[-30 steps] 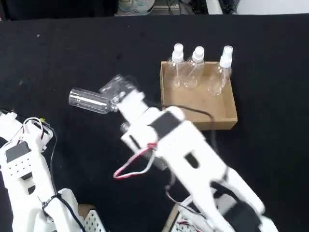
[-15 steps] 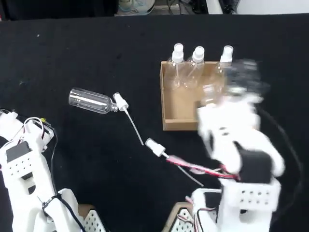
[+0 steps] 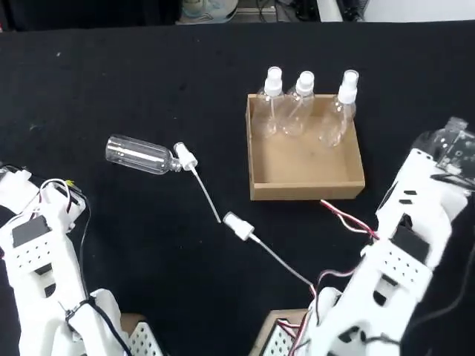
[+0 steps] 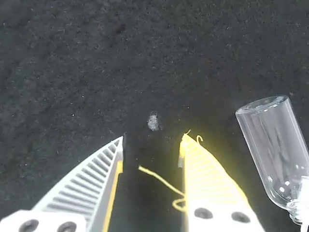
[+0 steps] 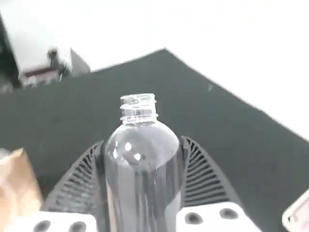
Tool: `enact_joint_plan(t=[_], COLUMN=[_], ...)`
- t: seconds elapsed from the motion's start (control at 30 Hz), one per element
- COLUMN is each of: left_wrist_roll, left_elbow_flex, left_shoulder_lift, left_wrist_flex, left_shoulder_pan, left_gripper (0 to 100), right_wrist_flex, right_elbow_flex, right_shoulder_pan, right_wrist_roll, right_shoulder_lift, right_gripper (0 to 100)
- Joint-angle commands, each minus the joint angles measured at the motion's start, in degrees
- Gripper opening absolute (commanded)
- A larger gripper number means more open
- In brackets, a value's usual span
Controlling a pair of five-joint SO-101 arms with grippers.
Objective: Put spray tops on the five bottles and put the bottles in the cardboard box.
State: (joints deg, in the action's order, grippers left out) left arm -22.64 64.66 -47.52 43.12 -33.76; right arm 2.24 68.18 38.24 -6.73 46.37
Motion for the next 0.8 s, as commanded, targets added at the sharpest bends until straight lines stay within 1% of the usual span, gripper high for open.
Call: enact_joint_plan(t=[0.0,0.23,0.3,0.37,0.57,0.77], left_wrist_roll=[-0.26,-0.26,-0.26,-0.26,-0.35,-0.26], left_elbow_flex=[-3.3,-3.3,-3.3,-3.3,-3.38,-3.38], left_shoulder_lift=[-1.14,-1.14,-1.14,-1.14,-1.14,-1.14], left_wrist_flex=[-0.53,-0.7,-0.79,-0.79,-0.88,-0.62], left_shoulder_pan=[0.66,0.66,0.66,0.66,0.66,0.66], left_gripper=[19,19,19,19,19,19], right_wrist_flex=[15.56,24.97,29.01,35.34,58.9,76.31], right_elbow_flex=[-0.57,-9.71,-11.74,-11.82,-9.98,-12.44], right_shoulder_pan=[2.11,2.99,2.99,2.99,2.81,2.99], right_wrist_roll=[-0.35,-0.44,-0.44,-0.44,-0.09,-0.44], right_shoulder_lift=[-7.25,-30.11,-35.91,-40.48,-53.85,-68.79], right_gripper=[2.2,2.2,2.3,2.3,1.9,2.0])
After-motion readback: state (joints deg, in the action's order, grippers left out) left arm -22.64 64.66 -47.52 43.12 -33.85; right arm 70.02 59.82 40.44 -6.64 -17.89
